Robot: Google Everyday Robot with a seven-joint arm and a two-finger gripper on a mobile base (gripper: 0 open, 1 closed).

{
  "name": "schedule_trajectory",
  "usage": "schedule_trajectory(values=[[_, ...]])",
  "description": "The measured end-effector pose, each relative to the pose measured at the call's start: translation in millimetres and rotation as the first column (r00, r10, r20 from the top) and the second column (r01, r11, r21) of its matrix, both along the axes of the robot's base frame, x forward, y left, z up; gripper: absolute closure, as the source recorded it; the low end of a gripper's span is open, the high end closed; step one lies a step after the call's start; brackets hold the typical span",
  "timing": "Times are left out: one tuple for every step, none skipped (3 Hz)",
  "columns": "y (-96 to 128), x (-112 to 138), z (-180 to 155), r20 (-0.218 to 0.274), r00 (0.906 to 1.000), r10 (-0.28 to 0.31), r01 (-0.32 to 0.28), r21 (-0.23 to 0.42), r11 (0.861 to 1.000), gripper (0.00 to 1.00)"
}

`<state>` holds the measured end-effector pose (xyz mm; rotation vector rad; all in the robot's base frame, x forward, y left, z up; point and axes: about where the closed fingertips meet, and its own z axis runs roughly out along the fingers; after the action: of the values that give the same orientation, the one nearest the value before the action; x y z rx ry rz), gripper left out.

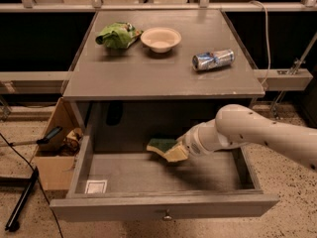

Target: Place sponge into top drawer

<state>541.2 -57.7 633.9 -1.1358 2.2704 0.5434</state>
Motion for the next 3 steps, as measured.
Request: schedule_trajectory(values=[[-2.6, -3.3, -7.4, -0.005, 0.9999, -0.01, 0.01, -0.003, 1.0, 1.0], [-2.7, -3.5, -7.9, -0.006, 0.9999, -0.01, 0.01, -0.003, 1.0, 0.84], [-2.7, -3.5, -7.9, -0.006, 0.9999, -0.01, 0.01, -0.003, 1.0, 0.53]])
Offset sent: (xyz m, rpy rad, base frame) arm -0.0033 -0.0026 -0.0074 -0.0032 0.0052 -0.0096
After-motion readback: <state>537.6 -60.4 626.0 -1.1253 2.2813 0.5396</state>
